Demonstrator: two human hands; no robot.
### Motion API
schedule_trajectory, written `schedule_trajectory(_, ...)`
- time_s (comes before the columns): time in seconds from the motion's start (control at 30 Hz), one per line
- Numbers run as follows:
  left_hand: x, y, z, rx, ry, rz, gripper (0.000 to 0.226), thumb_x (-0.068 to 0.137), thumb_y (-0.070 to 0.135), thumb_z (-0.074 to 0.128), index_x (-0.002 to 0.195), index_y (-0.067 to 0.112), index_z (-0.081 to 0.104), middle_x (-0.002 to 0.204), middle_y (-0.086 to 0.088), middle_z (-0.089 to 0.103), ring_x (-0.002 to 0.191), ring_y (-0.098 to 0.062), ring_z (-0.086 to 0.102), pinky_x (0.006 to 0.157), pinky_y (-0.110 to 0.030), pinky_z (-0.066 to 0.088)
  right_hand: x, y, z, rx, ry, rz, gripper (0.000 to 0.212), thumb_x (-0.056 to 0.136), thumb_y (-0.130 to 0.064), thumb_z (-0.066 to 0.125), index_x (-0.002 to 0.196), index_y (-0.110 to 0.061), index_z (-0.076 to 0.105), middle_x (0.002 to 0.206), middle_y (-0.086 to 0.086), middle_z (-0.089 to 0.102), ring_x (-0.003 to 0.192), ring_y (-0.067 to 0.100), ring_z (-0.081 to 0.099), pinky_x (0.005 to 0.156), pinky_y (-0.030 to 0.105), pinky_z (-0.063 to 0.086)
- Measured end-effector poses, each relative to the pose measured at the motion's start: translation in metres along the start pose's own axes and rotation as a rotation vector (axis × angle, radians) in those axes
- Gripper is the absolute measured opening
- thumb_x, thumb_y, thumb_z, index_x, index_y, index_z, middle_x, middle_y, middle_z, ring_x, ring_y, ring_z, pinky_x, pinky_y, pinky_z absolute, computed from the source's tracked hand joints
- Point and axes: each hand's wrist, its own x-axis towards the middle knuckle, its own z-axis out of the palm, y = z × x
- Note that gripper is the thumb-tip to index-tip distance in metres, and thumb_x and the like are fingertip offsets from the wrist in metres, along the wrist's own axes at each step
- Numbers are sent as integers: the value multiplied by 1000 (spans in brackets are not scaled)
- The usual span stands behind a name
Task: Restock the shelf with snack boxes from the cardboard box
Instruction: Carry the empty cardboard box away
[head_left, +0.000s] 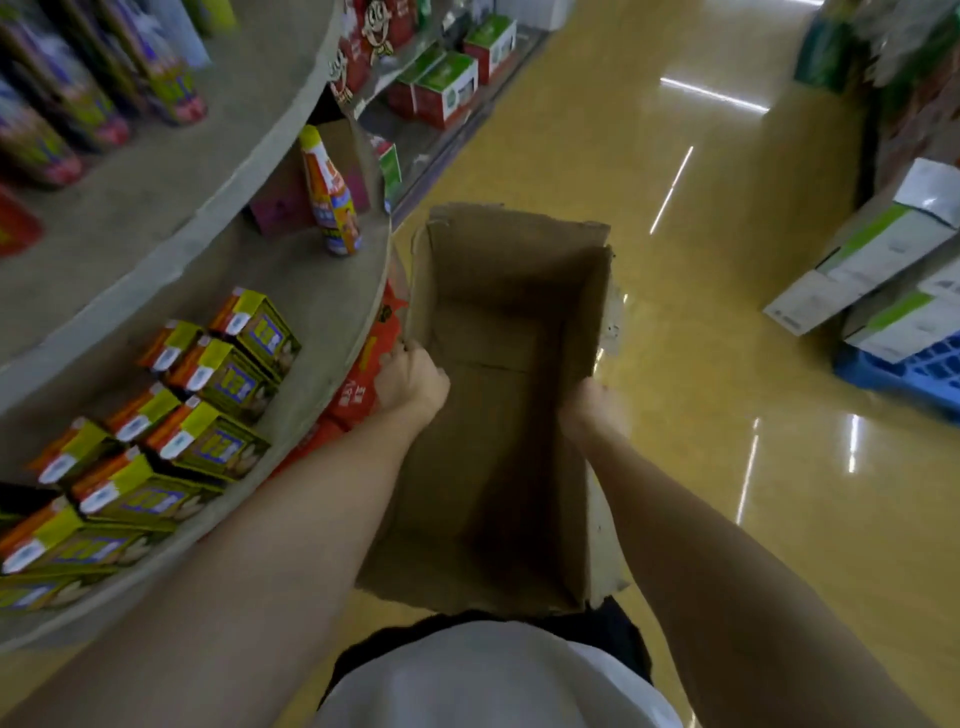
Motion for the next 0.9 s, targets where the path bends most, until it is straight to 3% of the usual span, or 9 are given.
schedule_trajectory(0.13,68,49,-10,-22,-20,-46,47,92,35,57,130,8,51,129,-15,55,120,-31,53,88,-40,48,88,-14,-40,-32,-14,-68,21,91,-11,49,106,-8,64,104,17,64,103,38,64,75,36,48)
schedule_trajectory(0.33,171,101,-25,-89,3,-86,52,86,34,62,128,4,53,130,-19,55,119,-36,53,93,-43,49,192,-51,-90,-23,3,-77,22,93,-13,51,110,-10,65,107,14,65,102,35,64,83,41,56)
schedule_trajectory(0.5,258,144,-35,-108,-3,-70,61,85,36,64,136,8,46,136,-18,49,123,-37,51,94,-47,52,291,-81,-112,-13,-16,-90,24,91,-15,53,111,-12,65,110,13,66,105,35,64,83,39,55)
schedule_trajectory(0.63,342,178,-32,-161,-14,-55,56,88,33,62,136,9,45,129,-17,55,117,-36,54,90,-45,52,382,-114,-127,-30,-34,-113,22,92,-12,52,109,-11,65,105,13,67,100,34,65,73,35,52)
schedule_trajectory(0.77,423,221,-32,-193,-60,-138,68,91,36,60,147,9,33,145,-19,41,131,-36,44,102,-45,43,461,-145,-143,-90,-95,-96,20,91,-11,50,104,-10,66,96,11,65,91,33,66,66,32,50)
schedule_trajectory(0.83,464,238,-29,-203,-77,-160,63,90,37,59,143,10,39,142,-17,45,129,-35,45,101,-47,42,499,-158,-153,-78,-126,-82,20,92,-10,49,103,-11,65,100,11,65,89,32,64,65,32,46)
schedule_trajectory(0.9,502,257,-34,-223,-105,-161,58,91,36,58,140,9,43,137,-17,49,127,-36,45,100,-48,44,535,-173,-164,-60,-156,-64,22,93,-12,48,110,-10,63,108,14,64,98,34,62,70,34,44)
